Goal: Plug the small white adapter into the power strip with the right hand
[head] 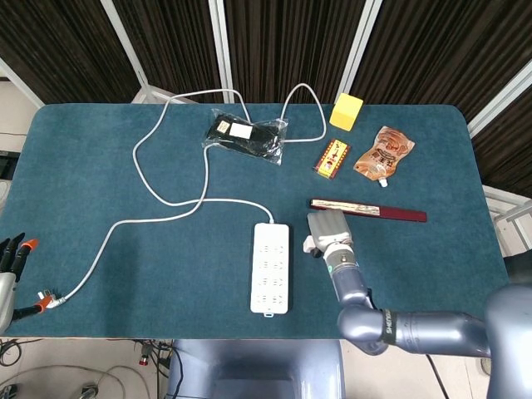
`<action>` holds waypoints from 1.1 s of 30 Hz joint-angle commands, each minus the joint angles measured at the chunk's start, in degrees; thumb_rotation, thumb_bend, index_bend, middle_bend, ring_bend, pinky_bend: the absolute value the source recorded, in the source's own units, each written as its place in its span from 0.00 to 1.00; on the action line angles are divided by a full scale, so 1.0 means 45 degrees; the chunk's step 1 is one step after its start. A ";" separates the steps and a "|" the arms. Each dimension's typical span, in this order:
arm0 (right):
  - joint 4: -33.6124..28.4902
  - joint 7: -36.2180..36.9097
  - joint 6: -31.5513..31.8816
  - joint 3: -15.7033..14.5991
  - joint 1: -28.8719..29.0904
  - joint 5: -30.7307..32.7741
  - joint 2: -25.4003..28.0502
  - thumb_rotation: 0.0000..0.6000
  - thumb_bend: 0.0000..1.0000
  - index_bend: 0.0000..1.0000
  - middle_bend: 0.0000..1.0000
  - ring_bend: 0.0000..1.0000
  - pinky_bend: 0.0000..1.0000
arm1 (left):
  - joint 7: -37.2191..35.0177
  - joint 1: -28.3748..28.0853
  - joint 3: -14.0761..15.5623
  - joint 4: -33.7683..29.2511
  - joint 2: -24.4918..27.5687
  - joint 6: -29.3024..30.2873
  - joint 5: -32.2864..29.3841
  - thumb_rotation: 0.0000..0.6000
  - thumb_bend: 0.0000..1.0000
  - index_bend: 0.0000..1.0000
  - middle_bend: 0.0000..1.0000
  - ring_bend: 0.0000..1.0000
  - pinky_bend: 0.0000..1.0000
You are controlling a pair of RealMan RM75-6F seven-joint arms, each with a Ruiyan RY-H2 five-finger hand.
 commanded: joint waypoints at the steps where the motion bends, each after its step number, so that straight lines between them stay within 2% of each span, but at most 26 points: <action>1: 0.0274 -0.0228 0.0553 0.0246 0.0395 0.0326 -0.0365 1.00 0.62 0.96 0.84 1.00 1.00 | 0.0011 -0.0007 0.0002 0.0002 -0.0004 -0.0019 -0.0009 1.00 0.10 0.14 0.00 0.00 0.00; 8: 0.0288 0.0347 0.1012 0.0327 0.0377 -0.0214 -0.0837 1.00 0.62 0.96 0.84 1.00 1.00 | 0.0018 -0.0011 0.0008 0.0000 0.0001 -0.0033 -0.0018 1.00 0.10 0.14 0.00 0.00 0.00; 16: 0.0502 0.0866 0.0764 0.0365 0.0335 -0.0745 -0.1227 1.00 0.62 0.96 0.84 1.00 1.00 | 0.0058 -0.0019 0.0023 -0.0002 -0.0016 -0.0049 -0.0006 1.00 0.10 0.14 0.00 0.00 0.00; 33: 0.0567 0.0170 0.0598 0.0338 0.0911 -0.0519 -0.1586 1.00 0.62 0.96 0.84 1.00 1.00 | 0.0018 -0.0037 -0.0003 0.0033 -0.0021 -0.0060 -0.0033 1.00 0.10 0.14 0.00 0.00 0.00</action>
